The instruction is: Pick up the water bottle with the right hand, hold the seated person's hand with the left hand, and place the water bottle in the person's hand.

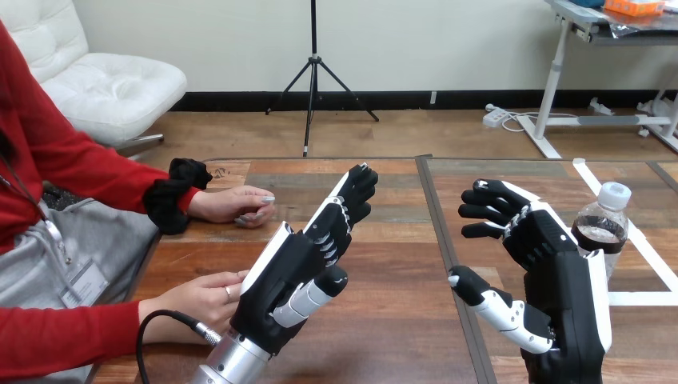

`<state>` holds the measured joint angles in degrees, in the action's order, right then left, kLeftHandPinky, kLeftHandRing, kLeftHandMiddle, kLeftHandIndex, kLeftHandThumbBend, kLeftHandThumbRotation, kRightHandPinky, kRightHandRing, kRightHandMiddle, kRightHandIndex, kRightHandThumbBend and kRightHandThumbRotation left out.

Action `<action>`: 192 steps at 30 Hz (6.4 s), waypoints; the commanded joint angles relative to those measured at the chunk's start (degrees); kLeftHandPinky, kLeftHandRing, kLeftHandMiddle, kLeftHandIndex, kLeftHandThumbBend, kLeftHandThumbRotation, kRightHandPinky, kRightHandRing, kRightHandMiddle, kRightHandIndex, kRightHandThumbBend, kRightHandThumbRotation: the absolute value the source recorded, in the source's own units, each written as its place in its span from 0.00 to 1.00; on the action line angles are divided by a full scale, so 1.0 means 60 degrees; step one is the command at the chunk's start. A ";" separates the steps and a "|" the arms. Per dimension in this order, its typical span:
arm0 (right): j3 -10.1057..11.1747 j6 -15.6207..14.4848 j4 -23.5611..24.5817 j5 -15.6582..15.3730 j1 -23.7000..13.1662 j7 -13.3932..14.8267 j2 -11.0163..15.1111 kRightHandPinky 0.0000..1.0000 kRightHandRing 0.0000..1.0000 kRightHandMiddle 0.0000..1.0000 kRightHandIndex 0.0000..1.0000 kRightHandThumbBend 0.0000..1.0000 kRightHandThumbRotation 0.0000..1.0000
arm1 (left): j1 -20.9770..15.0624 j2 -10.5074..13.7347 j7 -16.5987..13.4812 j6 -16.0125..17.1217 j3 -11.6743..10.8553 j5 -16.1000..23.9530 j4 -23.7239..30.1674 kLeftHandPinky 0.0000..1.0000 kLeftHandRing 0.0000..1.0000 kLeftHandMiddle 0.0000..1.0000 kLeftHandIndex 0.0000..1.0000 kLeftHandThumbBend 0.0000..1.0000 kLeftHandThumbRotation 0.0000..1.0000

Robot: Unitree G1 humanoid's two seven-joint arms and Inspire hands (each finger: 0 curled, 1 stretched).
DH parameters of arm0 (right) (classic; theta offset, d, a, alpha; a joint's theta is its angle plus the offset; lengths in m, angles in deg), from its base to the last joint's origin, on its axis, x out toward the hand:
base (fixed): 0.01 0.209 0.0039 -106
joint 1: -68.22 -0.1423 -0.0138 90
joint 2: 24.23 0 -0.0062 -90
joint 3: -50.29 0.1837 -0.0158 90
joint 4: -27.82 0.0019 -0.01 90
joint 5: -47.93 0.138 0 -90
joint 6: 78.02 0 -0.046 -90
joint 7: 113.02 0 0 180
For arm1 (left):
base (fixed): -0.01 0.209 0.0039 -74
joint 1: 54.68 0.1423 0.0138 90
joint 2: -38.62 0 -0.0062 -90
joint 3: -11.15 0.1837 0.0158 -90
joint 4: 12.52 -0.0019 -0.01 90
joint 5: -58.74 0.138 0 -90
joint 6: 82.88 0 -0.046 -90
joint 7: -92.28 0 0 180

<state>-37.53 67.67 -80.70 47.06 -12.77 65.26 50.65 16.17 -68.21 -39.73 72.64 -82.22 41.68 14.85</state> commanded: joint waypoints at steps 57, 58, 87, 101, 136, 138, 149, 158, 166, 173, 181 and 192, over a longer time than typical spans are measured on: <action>-0.0063 0.0121 0.0906 0.0485 0.0109 -0.0406 0.0045 0.58 0.68 0.71 0.73 1.00 0.42 | -0.0225 0.0014 -0.0393 0.0314 -0.0084 0.0240 0.0332 0.98 1.00 1.00 1.00 1.00 0.85; -0.0065 0.0108 0.0932 0.0498 0.0127 -0.0411 0.0047 0.58 0.68 0.71 0.73 1.00 0.42 | -0.0223 0.0012 -0.0391 0.0315 -0.0085 0.0237 0.0332 0.98 1.00 1.00 1.00 1.00 0.85; 0.0249 0.0275 0.1461 0.0163 0.0455 -0.0176 0.0000 0.57 0.66 0.69 0.73 1.00 0.43 | -0.0207 0.0027 -0.0514 0.0345 -0.0040 0.0338 0.0321 0.97 1.00 1.00 1.00 1.00 0.85; 0.0732 0.0997 0.1442 -0.0138 0.0556 0.0223 -0.0018 0.57 0.65 0.69 0.73 1.00 0.42 | -0.0218 0.0076 -0.0461 0.0328 -0.0051 0.0303 0.0322 0.97 1.00 1.00 1.00 1.00 0.86; 0.2682 0.1681 0.1299 -0.1174 0.0638 0.1951 -0.0162 0.63 0.73 0.76 0.78 1.00 0.52 | -0.0336 0.0070 -0.0291 0.0285 -0.0095 0.0235 0.0222 0.98 1.00 1.00 1.00 1.00 0.86; 0.2758 0.1635 0.1292 -0.1228 0.0640 0.2027 -0.0157 0.63 0.74 0.76 0.78 1.00 0.53 | -0.0345 0.0064 -0.0285 0.0290 -0.0097 0.0236 0.0212 0.98 1.00 1.00 1.00 1.00 0.86; 0.3111 0.1400 0.1117 -0.1499 0.0543 0.2434 -0.0111 0.65 0.76 0.78 0.82 1.00 0.55 | -0.0355 0.0075 -0.0202 0.0247 -0.0114 0.0204 0.0197 0.98 1.00 1.00 1.00 1.00 0.87; 0.3122 0.0928 0.0828 -0.1315 0.0451 0.2450 0.0172 0.71 0.82 0.84 0.86 1.00 0.56 | -0.0344 0.0092 -0.0323 0.0251 -0.0124 0.0279 0.0221 0.98 1.00 1.00 1.00 1.00 0.86; 0.3204 0.0418 0.0227 -0.1181 0.0166 0.2419 0.0560 0.76 0.88 0.89 0.89 1.00 0.55 | -0.0344 0.0096 -0.0361 0.0284 -0.0129 0.0288 0.0228 0.98 1.00 1.00 1.00 1.00 0.86; 0.3114 0.0063 -0.0410 -0.0716 -0.0140 0.2202 0.0966 0.82 0.92 0.93 0.92 1.00 0.54 | -0.0349 0.0122 -0.0408 0.0305 -0.0116 0.0318 0.0232 0.98 1.00 1.00 1.00 1.00 0.86; 0.3147 -0.0178 -0.1692 -0.0264 -0.0779 0.1968 0.1496 0.87 0.95 0.94 0.95 1.00 0.54 | -0.0342 0.0104 -0.0327 0.0260 -0.0124 0.0214 0.0281 0.98 1.00 1.00 1.00 1.00 0.86; 0.3079 -0.0544 -0.3204 0.0423 -0.1616 0.1370 0.2021 0.88 0.98 0.96 0.96 1.00 0.53 | -0.0312 0.0117 -0.0335 0.0315 -0.0134 0.0198 0.0315 0.98 1.00 1.00 1.00 1.00 0.85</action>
<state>-18.59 64.91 -96.55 48.19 -16.35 74.92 60.80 16.21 -67.70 -41.58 73.68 -82.25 43.50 14.84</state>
